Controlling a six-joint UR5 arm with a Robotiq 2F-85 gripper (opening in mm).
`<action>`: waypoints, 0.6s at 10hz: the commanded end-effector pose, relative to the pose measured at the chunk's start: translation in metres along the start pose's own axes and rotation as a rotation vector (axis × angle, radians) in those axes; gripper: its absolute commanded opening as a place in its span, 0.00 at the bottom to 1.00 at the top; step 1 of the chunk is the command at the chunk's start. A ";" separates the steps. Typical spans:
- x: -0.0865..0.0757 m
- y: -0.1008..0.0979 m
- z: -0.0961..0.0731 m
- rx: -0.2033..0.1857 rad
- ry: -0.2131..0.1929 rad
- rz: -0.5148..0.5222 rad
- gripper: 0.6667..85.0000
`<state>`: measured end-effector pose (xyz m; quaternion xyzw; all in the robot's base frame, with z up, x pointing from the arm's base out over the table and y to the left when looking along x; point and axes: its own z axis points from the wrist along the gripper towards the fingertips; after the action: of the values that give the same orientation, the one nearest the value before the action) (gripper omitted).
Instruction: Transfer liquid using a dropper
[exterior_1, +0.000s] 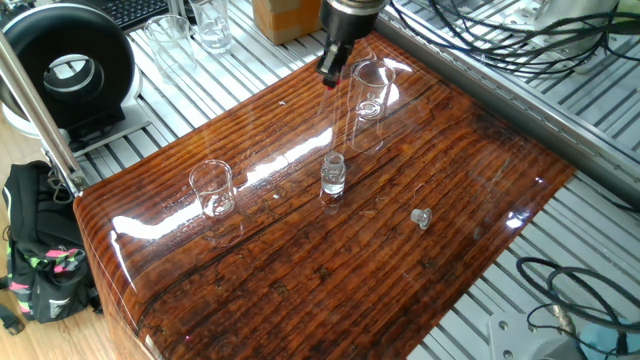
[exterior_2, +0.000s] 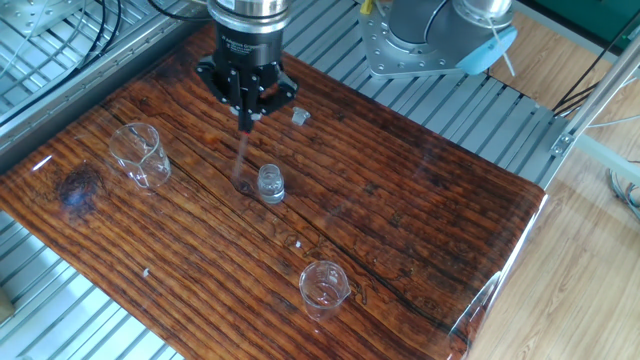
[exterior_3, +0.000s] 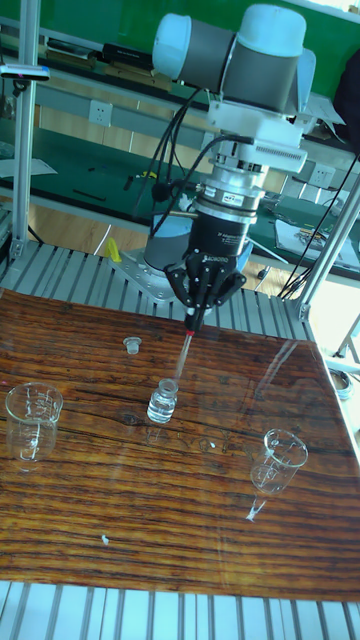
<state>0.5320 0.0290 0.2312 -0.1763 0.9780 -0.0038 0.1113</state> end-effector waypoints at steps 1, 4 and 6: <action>-0.009 0.009 -0.009 -0.097 -0.020 0.098 0.01; -0.017 -0.055 -0.011 -0.065 -0.056 -0.004 0.01; -0.022 -0.068 -0.008 -0.036 -0.081 -0.022 0.01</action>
<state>0.5575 -0.0069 0.2435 -0.1783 0.9755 0.0232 0.1270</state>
